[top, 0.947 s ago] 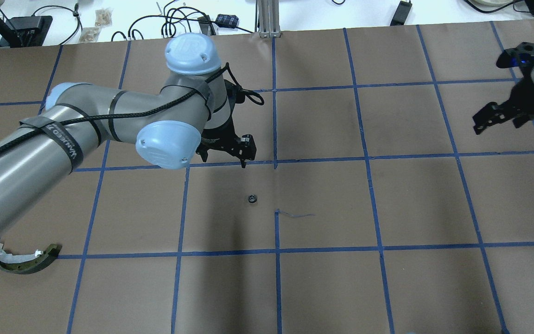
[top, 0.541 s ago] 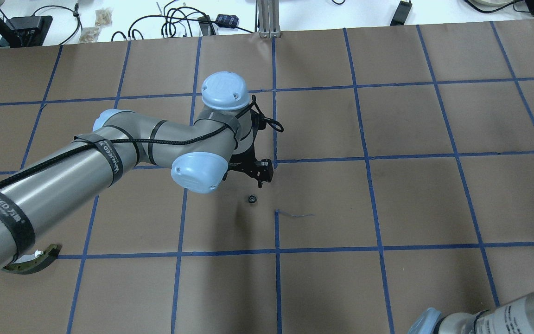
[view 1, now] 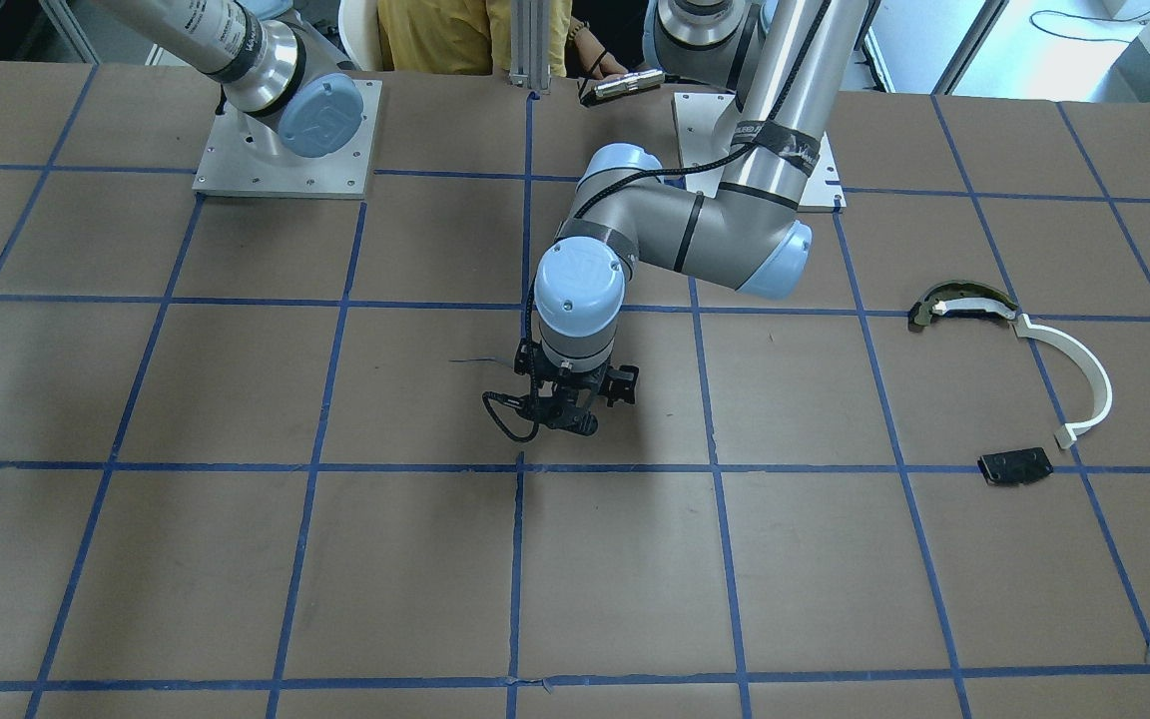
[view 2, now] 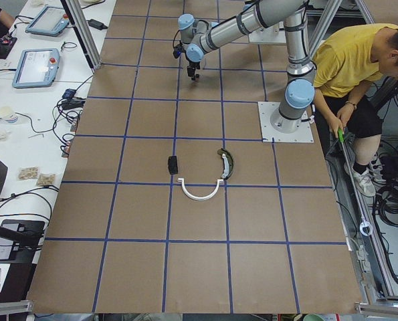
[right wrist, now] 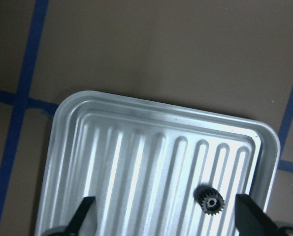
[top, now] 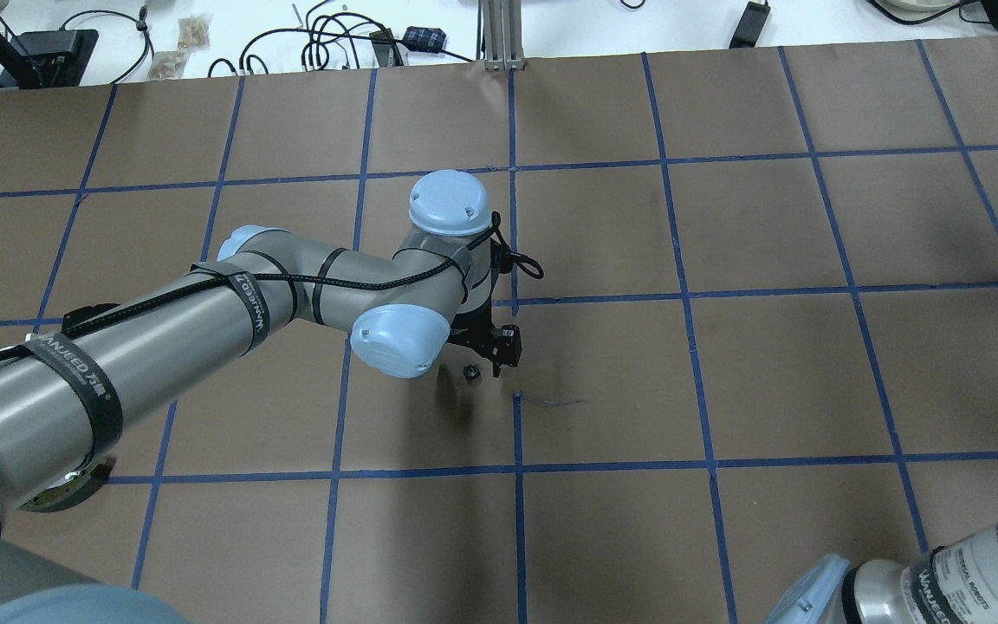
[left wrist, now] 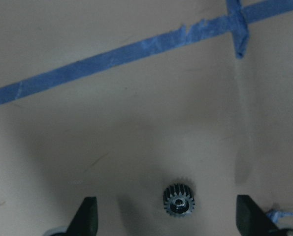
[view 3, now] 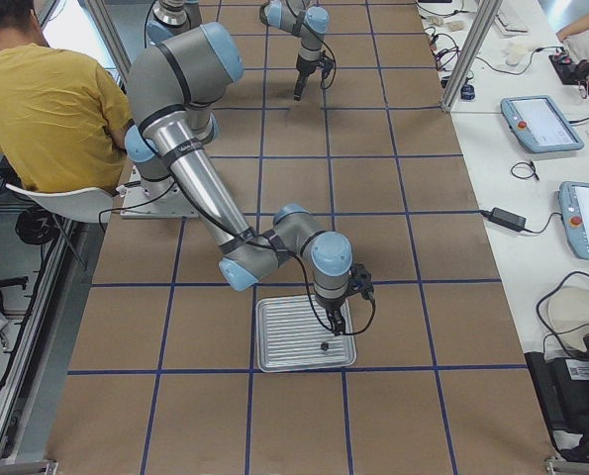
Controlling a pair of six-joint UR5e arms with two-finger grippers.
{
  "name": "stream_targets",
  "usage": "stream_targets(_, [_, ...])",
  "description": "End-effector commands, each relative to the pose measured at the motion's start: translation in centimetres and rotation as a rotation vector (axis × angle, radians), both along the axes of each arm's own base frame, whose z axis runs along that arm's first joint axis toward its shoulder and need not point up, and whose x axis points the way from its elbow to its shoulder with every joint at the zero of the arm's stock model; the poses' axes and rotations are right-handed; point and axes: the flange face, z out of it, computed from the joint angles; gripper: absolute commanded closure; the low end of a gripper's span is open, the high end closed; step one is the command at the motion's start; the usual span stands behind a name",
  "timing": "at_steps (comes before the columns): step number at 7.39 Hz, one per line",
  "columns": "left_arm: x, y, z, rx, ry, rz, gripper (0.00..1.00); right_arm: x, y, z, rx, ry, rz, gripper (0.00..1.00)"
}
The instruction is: Place bearing gear from tray to pile
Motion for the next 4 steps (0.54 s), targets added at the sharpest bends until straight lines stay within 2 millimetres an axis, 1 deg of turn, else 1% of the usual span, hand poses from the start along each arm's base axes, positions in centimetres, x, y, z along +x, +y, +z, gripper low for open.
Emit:
stream_targets(1, [-0.1, 0.1, -0.4, 0.006, -0.003, -0.003, 0.38, -2.3, 0.7, -1.6, 0.013, 0.002, -0.002, 0.15])
stream_targets(2, [-0.1, 0.1, -0.4, 0.007, -0.004, 0.003, 0.47, -2.8, 0.5, -2.9, 0.022, -0.006, -0.004, 0.18])
stream_targets(3, [-0.3, 0.3, -0.2, 0.003, -0.01, 0.019, 0.72, -3.0, 0.6, -3.9, 0.042, -0.004, 0.013, 0.26])
stream_targets(4, [-0.5, 0.1, -0.1, -0.006, -0.008, 0.051, 1.0, -3.3, 0.6, -3.8, 0.051, 0.006, 0.016, 0.26])
